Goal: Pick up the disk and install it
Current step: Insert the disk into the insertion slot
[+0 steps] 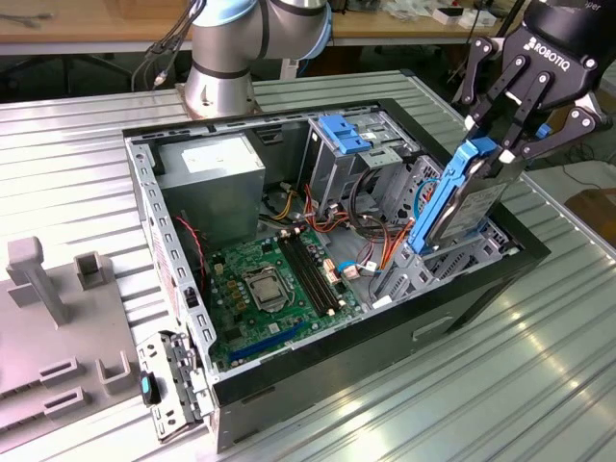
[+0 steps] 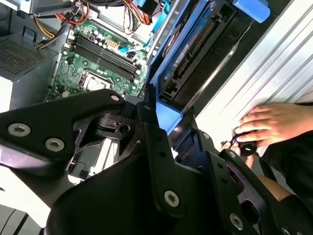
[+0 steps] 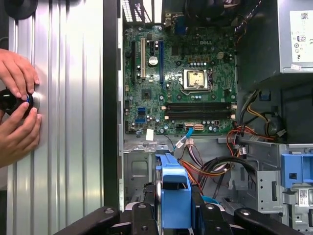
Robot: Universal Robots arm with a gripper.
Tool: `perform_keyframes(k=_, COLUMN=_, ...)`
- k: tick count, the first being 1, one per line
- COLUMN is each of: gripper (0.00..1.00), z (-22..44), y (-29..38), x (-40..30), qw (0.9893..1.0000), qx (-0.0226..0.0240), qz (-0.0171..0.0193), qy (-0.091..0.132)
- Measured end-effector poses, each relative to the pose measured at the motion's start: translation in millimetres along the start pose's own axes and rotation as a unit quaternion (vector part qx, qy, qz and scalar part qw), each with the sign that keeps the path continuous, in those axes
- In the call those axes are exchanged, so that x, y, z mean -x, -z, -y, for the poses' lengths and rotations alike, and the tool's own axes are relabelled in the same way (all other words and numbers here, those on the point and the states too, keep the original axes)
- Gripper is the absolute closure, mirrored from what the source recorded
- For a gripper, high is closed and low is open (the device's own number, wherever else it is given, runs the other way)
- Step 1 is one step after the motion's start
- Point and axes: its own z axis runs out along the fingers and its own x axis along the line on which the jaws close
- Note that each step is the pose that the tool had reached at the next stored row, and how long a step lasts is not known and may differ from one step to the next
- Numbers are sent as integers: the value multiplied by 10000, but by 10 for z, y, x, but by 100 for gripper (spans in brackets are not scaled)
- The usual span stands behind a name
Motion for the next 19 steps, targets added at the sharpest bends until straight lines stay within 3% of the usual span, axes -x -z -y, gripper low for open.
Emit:
perform_keyframes(k=9, gripper=63, z=-2, y=50, x=-1, qw=10000, qx=25, qz=-1, qy=0)
perform_keyframes(k=19, gripper=63, z=2, y=-25, x=1, qw=10000, qx=46, qz=-1, qy=1)
